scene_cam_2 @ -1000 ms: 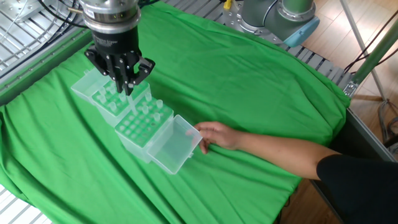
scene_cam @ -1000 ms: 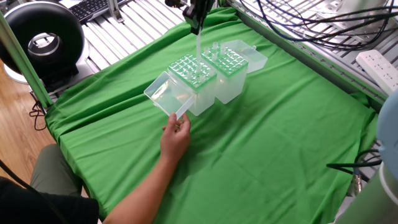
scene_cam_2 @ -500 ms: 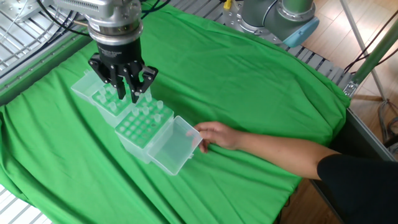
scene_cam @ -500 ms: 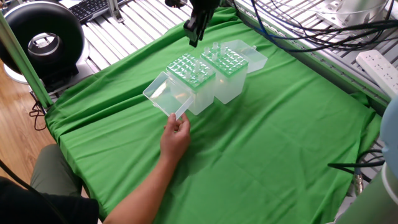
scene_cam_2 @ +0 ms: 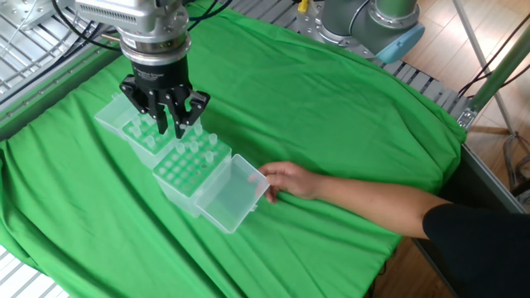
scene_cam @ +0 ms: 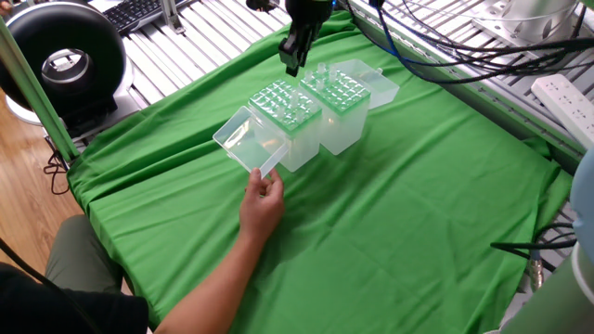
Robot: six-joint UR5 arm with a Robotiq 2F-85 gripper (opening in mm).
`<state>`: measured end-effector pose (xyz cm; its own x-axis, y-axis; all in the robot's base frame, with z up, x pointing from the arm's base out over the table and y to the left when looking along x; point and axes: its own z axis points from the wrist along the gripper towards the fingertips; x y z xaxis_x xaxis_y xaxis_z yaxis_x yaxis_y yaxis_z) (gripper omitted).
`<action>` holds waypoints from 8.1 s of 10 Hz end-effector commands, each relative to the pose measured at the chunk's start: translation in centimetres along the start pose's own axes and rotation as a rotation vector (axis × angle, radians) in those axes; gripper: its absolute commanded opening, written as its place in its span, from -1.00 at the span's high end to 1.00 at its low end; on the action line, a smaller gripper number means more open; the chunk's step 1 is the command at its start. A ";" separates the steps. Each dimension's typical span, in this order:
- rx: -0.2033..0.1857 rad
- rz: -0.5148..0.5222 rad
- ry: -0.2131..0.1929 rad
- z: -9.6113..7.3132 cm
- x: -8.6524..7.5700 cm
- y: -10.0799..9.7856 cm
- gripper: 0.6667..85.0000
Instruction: Insert a large pipette tip into the holder for large pipette tips
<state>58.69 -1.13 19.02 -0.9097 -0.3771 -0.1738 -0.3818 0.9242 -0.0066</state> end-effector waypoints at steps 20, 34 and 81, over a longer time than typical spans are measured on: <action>-0.004 -0.045 -0.031 4.6 4.7 -2.8 0.23; -0.003 -0.069 -0.065 4.8 3.2 -2.8 0.25; 0.010 0.088 0.010 -11.1 -5.8 3.1 0.85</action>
<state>60.06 0.67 30.13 -0.9438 -0.3080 -0.1195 -0.3055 0.9514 -0.0393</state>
